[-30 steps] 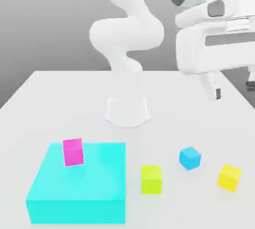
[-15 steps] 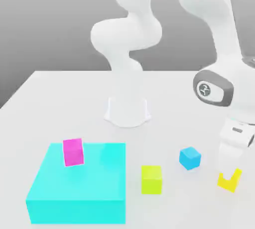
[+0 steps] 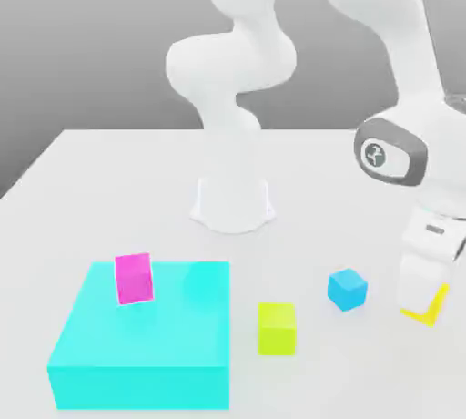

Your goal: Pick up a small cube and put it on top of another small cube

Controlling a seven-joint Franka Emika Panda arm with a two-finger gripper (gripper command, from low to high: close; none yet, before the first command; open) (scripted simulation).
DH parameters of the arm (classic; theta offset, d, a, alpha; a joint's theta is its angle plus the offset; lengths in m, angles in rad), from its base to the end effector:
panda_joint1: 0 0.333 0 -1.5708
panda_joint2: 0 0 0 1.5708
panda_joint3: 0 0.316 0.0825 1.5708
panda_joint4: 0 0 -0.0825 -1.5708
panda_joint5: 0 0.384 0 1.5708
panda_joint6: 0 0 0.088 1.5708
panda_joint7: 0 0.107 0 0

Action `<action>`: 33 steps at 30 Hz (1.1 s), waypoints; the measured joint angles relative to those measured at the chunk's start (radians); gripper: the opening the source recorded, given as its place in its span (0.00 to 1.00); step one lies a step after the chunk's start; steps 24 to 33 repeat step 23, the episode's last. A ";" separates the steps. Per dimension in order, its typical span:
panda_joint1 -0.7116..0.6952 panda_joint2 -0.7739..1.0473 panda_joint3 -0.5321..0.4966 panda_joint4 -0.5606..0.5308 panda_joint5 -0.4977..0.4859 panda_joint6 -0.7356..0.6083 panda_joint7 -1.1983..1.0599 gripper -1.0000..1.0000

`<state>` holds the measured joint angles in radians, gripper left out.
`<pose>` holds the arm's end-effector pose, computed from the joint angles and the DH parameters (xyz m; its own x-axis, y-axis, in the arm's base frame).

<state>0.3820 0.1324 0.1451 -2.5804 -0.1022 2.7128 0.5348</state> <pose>0.3829 0.2291 0.2140 0.9964 0.0840 0.0130 0.0837 -0.9963 0.0197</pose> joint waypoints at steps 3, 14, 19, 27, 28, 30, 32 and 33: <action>-0.138 -0.110 -0.071 -0.034 0.012 -0.068 -0.120 0.00; -0.473 -0.483 -0.397 -0.164 -0.037 -0.310 -0.510 0.00; -0.488 -0.379 -0.448 -0.210 -0.020 -0.165 -0.565 0.00; -0.487 -0.347 -0.452 -0.218 -0.015 -0.125 -0.570 1.00; -0.487 -0.347 -0.452 -0.218 -0.015 -0.125 -0.570 1.00; -0.487 -0.347 -0.452 -0.218 -0.015 -0.125 -0.570 1.00; -0.487 -0.347 -0.452 -0.218 -0.015 -0.125 -0.570 1.00; -0.487 -0.347 -0.452 -0.218 -0.015 -0.125 -0.570 1.00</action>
